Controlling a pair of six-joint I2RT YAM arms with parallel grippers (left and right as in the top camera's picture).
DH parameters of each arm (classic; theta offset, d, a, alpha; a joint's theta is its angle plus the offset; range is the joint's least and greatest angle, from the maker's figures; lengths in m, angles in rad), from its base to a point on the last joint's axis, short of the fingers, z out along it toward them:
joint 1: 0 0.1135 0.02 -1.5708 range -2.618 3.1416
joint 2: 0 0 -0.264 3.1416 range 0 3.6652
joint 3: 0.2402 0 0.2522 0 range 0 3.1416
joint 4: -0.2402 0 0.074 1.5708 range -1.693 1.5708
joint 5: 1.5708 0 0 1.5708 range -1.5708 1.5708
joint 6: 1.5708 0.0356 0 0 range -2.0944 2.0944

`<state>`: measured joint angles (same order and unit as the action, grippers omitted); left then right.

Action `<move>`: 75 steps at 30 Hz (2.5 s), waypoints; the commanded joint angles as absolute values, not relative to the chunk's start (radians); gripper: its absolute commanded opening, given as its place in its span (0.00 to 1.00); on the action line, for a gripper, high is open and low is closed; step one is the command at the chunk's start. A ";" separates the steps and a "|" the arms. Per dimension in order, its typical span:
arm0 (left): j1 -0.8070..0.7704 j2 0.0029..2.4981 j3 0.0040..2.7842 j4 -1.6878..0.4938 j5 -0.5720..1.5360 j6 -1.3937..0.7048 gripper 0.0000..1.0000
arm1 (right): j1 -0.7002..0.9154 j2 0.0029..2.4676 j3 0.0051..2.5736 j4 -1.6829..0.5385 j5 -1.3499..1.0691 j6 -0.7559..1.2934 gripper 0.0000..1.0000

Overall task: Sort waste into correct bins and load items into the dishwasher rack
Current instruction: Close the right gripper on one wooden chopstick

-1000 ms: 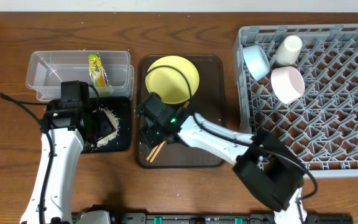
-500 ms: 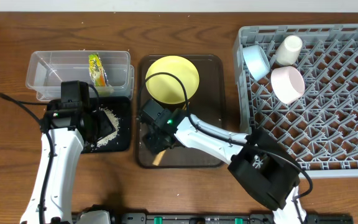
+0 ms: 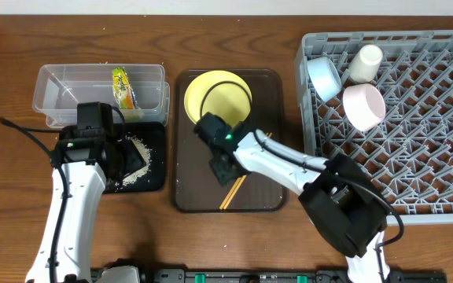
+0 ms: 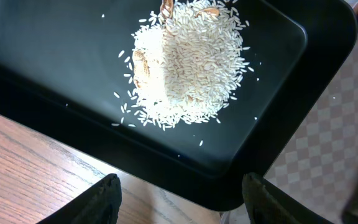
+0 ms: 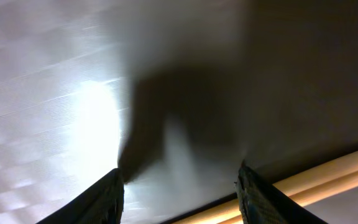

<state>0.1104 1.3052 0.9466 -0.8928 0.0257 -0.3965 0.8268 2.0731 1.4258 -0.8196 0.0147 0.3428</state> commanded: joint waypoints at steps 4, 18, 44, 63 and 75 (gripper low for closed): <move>0.116 1.307 0.954 -0.897 0.015 -0.406 0.66 | 0.775 2.052 1.407 -0.830 0.038 0.315 0.59; 0.116 1.307 0.954 -0.897 0.015 -0.406 0.66 | 0.754 1.905 1.398 -0.946 0.055 0.689 0.49; 0.116 1.307 0.954 -0.893 0.015 -0.406 0.66 | 0.792 1.934 1.216 -0.808 0.056 0.800 0.43; 0.116 1.307 0.954 -0.893 0.015 -0.406 0.66 | 0.786 1.938 1.215 -0.786 0.179 0.799 0.40; 0.116 1.307 0.954 -0.897 0.015 -0.406 0.65 | 0.717 1.934 1.219 -0.730 0.003 0.784 0.39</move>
<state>0.1104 1.3052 0.9466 -0.8925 0.0257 -0.3965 0.7174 1.9236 1.2198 -0.7246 0.0662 0.7815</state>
